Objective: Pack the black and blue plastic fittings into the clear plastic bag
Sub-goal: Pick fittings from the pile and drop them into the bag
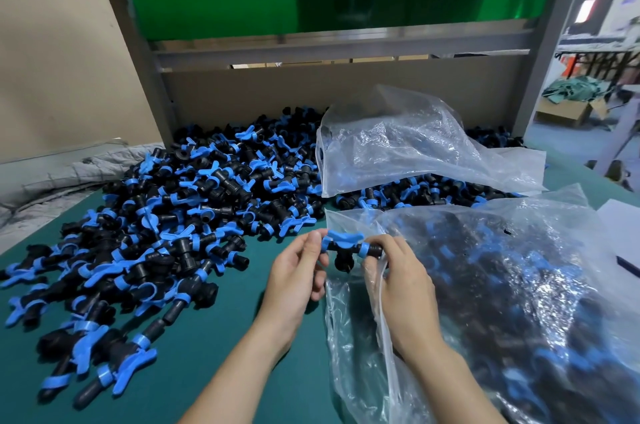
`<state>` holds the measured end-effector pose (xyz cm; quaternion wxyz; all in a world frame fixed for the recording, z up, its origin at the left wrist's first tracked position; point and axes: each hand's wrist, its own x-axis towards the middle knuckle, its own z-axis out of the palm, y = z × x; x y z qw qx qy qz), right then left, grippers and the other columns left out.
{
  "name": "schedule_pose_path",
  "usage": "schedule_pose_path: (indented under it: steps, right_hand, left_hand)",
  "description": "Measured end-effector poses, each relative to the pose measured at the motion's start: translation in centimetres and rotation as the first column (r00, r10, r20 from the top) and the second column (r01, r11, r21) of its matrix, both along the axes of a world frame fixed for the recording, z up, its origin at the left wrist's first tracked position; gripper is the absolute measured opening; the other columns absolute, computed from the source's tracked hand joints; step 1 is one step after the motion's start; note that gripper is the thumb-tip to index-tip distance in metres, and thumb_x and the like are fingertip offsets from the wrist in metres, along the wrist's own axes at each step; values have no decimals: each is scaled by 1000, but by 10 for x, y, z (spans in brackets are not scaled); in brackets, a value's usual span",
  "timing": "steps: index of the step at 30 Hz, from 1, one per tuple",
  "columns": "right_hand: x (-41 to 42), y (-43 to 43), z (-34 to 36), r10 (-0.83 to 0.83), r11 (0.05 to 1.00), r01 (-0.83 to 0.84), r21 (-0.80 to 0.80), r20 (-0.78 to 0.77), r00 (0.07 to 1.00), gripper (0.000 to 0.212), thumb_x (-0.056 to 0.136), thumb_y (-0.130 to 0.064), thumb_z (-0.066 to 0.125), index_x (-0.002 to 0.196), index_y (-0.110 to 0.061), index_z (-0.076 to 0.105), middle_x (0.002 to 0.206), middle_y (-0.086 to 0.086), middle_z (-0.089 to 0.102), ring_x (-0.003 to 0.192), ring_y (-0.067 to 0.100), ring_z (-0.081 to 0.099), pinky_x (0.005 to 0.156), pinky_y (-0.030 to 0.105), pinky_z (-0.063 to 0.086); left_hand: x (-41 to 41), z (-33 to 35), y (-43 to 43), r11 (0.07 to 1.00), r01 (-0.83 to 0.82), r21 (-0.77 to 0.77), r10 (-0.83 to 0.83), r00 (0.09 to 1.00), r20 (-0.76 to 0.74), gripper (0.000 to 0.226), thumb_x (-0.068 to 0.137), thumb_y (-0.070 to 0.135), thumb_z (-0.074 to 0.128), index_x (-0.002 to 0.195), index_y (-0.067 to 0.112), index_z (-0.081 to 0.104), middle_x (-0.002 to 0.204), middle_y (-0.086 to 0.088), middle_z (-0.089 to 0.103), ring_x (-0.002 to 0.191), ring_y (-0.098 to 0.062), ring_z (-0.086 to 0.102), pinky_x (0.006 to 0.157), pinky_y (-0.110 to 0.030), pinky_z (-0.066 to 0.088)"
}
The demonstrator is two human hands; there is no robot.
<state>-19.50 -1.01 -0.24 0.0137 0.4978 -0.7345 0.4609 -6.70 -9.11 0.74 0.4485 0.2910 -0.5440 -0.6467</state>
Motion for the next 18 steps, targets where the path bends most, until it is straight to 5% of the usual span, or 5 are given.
schedule_pose_path:
  steps: [5,9,18]
  right_hand:
    - [-1,0,0,-3,1000,3,7,-5,1000,12,95,-31,54,105,-35,59,106,-18,55,84,23,58,73,38,48]
    - [-1,1,1,4,1000,-5,22,9,1000,13,96,-33,53,107,-36,60,107,-19,55,83,23,58,75,38,48]
    - [-1,0,0,17,1000,-17,1,14,1000,11,96,-35,50,101,-35,60,99,-20,51,77,21,55,69,36,43]
  left_hand:
    - [4,-1,-3,999,-13,-45,11,1000,-25,15,92,39,59,98,29,69,68,8,54,52,-7,43,42,-18,33]
    - [4,1,-3,990,-115,-81,118,993,32,26,85,48,62,76,23,60,61,9,50,50,-7,39,42,-19,32]
    - [7,1,-5,967,-244,-78,252,961,116,42,95,47,55,72,15,42,49,5,28,44,-12,23,43,-25,21]
